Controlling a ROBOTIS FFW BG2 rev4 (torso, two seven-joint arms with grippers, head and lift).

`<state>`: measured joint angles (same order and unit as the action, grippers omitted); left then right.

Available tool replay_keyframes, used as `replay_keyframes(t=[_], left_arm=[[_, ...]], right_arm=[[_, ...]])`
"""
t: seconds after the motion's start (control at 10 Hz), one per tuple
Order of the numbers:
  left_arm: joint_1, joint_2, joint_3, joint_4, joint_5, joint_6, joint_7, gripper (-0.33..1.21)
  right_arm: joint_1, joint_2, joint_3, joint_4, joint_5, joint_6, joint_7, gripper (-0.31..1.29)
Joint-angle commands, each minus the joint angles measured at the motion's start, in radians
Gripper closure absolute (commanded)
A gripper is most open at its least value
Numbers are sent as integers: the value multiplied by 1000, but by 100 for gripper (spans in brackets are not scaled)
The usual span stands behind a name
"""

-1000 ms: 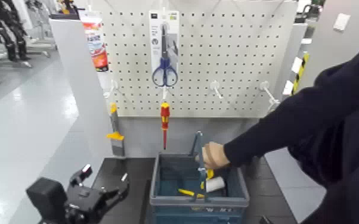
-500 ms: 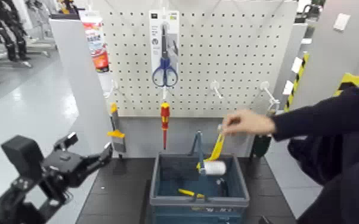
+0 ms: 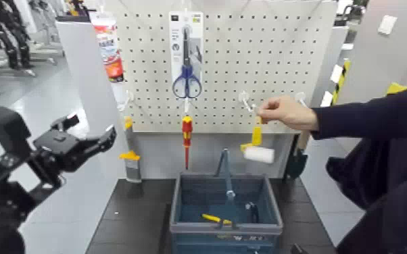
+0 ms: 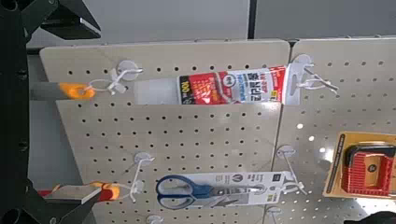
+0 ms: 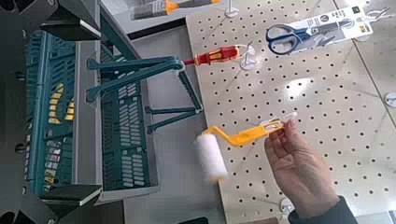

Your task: Put the red glue tube into the crate.

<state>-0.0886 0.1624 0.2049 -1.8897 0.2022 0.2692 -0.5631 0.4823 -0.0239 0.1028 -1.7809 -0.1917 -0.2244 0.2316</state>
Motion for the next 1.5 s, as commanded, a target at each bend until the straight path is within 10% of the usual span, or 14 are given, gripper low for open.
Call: replay_keyframes(t=[0.1,1.5], left_arm=[[-106,40,-5,63,5,4,-34,14],[-585,158,-151,635,71,-120,-290,19]], right_arm=[[-2,-2,5,0,0,3,0,14],[-25,-2,14,11,-9,28,17,14]])
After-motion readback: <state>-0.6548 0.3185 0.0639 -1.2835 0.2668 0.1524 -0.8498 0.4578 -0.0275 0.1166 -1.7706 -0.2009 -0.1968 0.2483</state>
